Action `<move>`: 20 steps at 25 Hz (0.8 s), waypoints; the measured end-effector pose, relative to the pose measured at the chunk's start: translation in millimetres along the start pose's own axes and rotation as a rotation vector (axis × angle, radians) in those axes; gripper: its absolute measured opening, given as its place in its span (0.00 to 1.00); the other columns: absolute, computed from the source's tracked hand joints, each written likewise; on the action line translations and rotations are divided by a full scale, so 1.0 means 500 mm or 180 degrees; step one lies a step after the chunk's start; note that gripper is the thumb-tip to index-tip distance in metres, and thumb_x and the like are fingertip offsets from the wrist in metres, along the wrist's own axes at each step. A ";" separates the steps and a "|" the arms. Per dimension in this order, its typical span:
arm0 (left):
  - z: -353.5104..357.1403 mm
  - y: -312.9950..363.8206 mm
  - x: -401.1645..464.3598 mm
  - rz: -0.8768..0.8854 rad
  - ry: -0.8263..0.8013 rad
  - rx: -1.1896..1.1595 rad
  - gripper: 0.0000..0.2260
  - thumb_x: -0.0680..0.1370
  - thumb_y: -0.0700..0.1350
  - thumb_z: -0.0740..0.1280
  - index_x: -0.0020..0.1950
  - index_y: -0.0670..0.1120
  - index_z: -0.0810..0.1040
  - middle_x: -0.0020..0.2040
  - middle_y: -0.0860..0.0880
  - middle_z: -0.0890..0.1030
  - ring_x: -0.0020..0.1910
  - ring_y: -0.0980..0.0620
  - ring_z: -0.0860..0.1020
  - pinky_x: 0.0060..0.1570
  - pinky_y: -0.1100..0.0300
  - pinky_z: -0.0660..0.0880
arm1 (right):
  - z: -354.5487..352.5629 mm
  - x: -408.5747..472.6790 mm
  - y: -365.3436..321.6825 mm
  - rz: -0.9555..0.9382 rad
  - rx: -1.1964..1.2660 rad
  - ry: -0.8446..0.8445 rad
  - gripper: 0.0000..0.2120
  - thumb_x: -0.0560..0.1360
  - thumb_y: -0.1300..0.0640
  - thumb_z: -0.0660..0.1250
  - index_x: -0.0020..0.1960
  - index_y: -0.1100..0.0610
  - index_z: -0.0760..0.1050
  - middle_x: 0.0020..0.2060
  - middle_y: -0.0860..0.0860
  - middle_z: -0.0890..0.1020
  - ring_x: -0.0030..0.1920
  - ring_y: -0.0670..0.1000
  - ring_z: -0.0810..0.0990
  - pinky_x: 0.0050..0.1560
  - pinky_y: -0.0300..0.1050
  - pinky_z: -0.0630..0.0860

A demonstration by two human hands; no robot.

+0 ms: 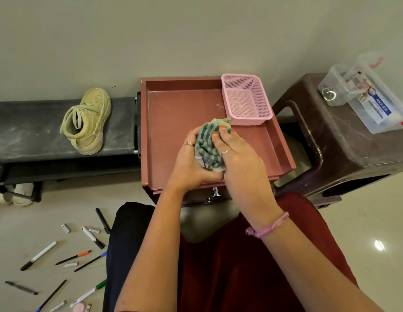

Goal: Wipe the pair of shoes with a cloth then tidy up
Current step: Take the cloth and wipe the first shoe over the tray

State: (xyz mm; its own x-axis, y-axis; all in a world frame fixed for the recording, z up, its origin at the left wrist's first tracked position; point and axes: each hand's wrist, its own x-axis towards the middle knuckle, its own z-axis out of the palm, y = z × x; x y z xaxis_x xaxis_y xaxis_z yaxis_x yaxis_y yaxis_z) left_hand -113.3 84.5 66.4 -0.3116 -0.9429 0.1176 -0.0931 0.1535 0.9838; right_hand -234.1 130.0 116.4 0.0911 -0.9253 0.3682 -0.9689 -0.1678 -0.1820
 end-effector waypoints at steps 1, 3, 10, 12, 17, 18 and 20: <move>-0.002 0.000 0.000 -0.0033 0.0014 -0.0069 0.38 0.61 0.41 0.80 0.66 0.51 0.66 0.63 0.50 0.75 0.62 0.58 0.75 0.63 0.60 0.72 | 0.001 -0.016 -0.002 -0.0154 -0.0096 -0.0082 0.27 0.62 0.68 0.76 0.61 0.65 0.77 0.59 0.61 0.79 0.59 0.63 0.78 0.60 0.55 0.73; -0.004 -0.001 0.002 -0.0180 0.0163 -0.0271 0.29 0.68 0.45 0.75 0.66 0.52 0.68 0.65 0.50 0.74 0.64 0.55 0.74 0.66 0.53 0.71 | -0.004 -0.060 -0.007 -0.0381 -0.0212 -0.0137 0.24 0.67 0.66 0.71 0.63 0.64 0.75 0.61 0.61 0.77 0.61 0.62 0.77 0.65 0.50 0.69; -0.010 -0.005 0.005 -0.0071 0.0300 -0.0139 0.34 0.68 0.36 0.78 0.69 0.46 0.66 0.65 0.54 0.73 0.63 0.64 0.72 0.60 0.71 0.68 | -0.005 -0.101 0.000 -0.0319 0.0021 -0.0123 0.23 0.75 0.64 0.55 0.69 0.63 0.67 0.68 0.57 0.71 0.69 0.58 0.67 0.72 0.48 0.58; -0.010 -0.006 0.003 -0.0083 0.0335 -0.0180 0.35 0.67 0.36 0.78 0.70 0.46 0.66 0.65 0.55 0.72 0.63 0.63 0.72 0.60 0.70 0.69 | -0.007 -0.058 -0.005 -0.0181 0.0054 -0.0006 0.22 0.73 0.64 0.55 0.66 0.64 0.73 0.64 0.58 0.76 0.66 0.59 0.72 0.70 0.45 0.60; -0.009 -0.003 -0.004 0.0042 0.0059 0.0061 0.43 0.59 0.34 0.81 0.69 0.43 0.64 0.61 0.52 0.74 0.59 0.65 0.74 0.57 0.72 0.69 | -0.029 0.049 -0.002 0.0341 0.0371 -0.0040 0.21 0.68 0.70 0.66 0.61 0.63 0.78 0.59 0.58 0.80 0.60 0.57 0.78 0.62 0.43 0.67; -0.005 -0.002 -0.004 0.0022 0.0113 0.0026 0.42 0.59 0.32 0.81 0.69 0.42 0.64 0.60 0.52 0.75 0.57 0.67 0.75 0.56 0.73 0.69 | -0.033 0.060 -0.001 0.0348 0.0445 -0.0023 0.21 0.68 0.70 0.65 0.61 0.62 0.78 0.59 0.57 0.80 0.60 0.56 0.79 0.62 0.43 0.68; -0.005 -0.003 -0.005 -0.0049 0.0196 -0.0121 0.41 0.60 0.29 0.80 0.67 0.44 0.64 0.59 0.52 0.75 0.57 0.65 0.76 0.56 0.71 0.71 | -0.032 0.049 -0.006 0.0106 0.0308 -0.0031 0.21 0.66 0.69 0.65 0.59 0.63 0.79 0.58 0.58 0.80 0.58 0.57 0.80 0.60 0.49 0.72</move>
State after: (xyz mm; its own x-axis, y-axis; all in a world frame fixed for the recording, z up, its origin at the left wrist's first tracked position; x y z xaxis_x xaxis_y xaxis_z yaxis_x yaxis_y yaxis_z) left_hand -110.0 85.7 64.8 -0.2514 -0.9617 0.1094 -0.0611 0.1286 0.9898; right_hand -232.4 113.3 140.6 0.0617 -0.9341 0.3517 -0.9446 -0.1684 -0.2816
